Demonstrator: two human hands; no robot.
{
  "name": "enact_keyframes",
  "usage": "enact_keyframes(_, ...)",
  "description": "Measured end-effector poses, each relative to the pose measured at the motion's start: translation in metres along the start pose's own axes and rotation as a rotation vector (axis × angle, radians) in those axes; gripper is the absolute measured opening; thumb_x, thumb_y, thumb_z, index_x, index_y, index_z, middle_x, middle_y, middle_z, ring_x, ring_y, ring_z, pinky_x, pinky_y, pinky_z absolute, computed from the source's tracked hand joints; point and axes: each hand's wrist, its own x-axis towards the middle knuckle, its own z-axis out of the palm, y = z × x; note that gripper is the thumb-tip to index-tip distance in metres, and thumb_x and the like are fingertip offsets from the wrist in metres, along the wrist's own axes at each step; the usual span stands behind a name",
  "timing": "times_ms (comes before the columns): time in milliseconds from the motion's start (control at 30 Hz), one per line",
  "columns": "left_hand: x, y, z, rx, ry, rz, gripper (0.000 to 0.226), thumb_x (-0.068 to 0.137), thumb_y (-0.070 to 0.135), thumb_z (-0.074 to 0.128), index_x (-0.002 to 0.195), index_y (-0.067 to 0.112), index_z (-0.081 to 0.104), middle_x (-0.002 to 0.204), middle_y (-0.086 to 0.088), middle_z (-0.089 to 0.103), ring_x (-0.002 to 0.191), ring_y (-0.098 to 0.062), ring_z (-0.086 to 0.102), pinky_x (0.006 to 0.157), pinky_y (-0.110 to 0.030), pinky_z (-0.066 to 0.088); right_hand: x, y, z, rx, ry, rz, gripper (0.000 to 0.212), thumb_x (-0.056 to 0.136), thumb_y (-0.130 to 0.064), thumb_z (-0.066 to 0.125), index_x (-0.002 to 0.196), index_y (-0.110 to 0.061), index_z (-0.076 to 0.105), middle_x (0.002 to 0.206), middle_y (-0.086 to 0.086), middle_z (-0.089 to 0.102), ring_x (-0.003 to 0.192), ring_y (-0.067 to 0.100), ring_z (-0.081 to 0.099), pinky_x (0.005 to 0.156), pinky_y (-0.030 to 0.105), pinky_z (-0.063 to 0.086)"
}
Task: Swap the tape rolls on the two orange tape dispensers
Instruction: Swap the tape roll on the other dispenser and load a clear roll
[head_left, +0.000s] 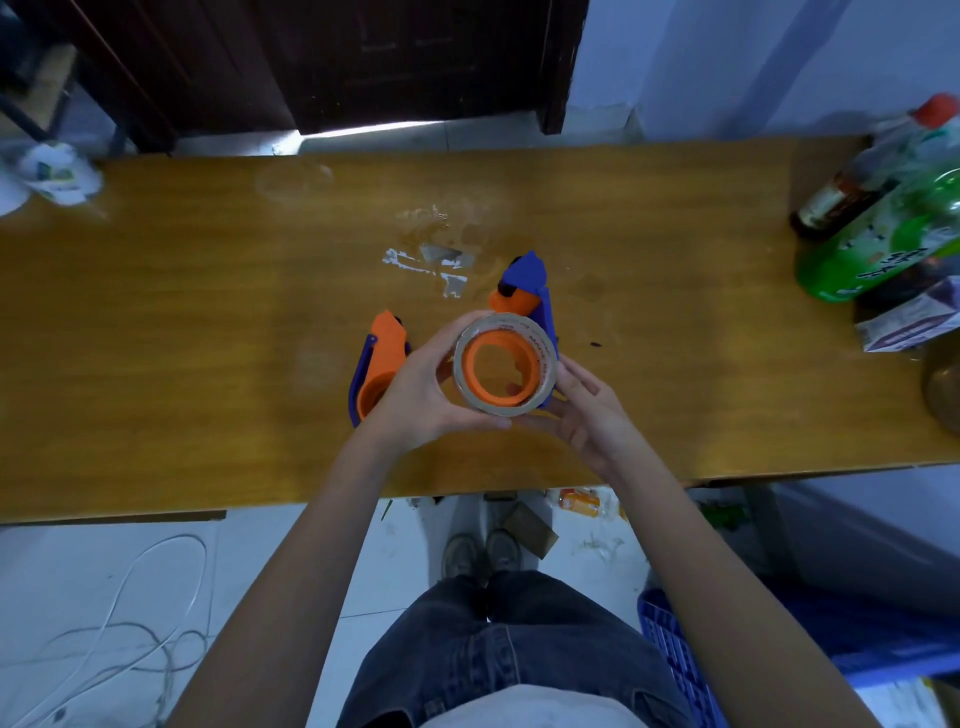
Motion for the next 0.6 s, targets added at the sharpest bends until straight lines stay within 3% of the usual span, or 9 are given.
enact_keyframes(100,-0.003,0.003,-0.001,-0.224,0.033,-0.042,0.095,0.048,0.034,0.088,0.132,0.031,0.042,0.124,0.023,0.058,0.121,-0.001,0.051,0.098,-0.023,0.045,0.002,0.002,0.002,0.020,0.011,0.002,0.050,0.084,-0.029,0.058,0.129,-0.009,0.052,0.120,0.013,0.064,0.104,0.031,0.064,0.077,0.043,0.059)
enact_keyframes(233,-0.003,0.005,-0.005,-0.569,0.228,-0.140,0.115,0.040,0.046,0.091,0.139,0.020,0.038,0.134,-0.001,0.053,0.125,-0.019,0.052,0.092,-0.036,0.050,0.005,0.002,0.004,0.043,0.037,0.003,0.024,0.087,-0.027,0.054,0.107,-0.016,0.063,0.098,0.004,0.071,0.088,0.023,0.068,0.071,0.040,0.061)
enact_keyframes(300,-0.001,0.007,-0.010,-0.622,0.292,-0.193,0.109,0.042,0.046,0.090,0.136,0.025,0.040,0.129,0.000,0.057,0.118,-0.023,0.058,0.086,-0.042,0.054,0.006,0.003,0.005,0.055,0.043,0.005,0.021,0.092,-0.026,0.049,0.102,-0.017,0.064,0.096,0.004,0.071,0.087,0.024,0.068,0.074,0.043,0.060)
enact_keyframes(433,-0.002,0.000,-0.015,-0.692,0.274,-0.326,0.082,0.065,0.018,0.080,0.135,0.030,0.041,0.124,0.002,0.060,0.112,-0.027,0.063,0.078,-0.043,0.057,0.008,0.004,0.010,0.032,0.035,0.016,0.023,0.097,-0.026,0.042,0.107,-0.017,0.061,0.110,0.011,0.064,0.097,0.030,0.064,0.076,0.044,0.060)
enact_keyframes(533,-0.003,-0.002,-0.008,-0.684,0.260,-0.315,0.083,0.052,0.021,0.089,0.124,0.035,0.050,0.121,0.004,0.064,0.109,-0.021,0.065,0.078,-0.038,0.056,0.011,0.007,0.015,0.017,0.062,0.052,0.025,0.099,-0.025,0.038,0.108,-0.015,0.059,0.112,0.013,0.062,0.100,0.030,0.062,0.076,0.043,0.060)
enact_keyframes(600,-0.003,-0.004,-0.003,-0.639,0.275,-0.279,0.082,0.053,0.021,0.088,0.125,0.032,0.051,0.127,-0.002,0.060,0.114,-0.020,0.062,0.087,-0.040,0.054,0.012,0.012,0.018,-0.063,0.092,0.078,0.024,0.100,-0.023,0.036,0.102,-0.016,0.059,0.106,0.011,0.063,0.096,0.025,0.063,0.076,0.040,0.059)
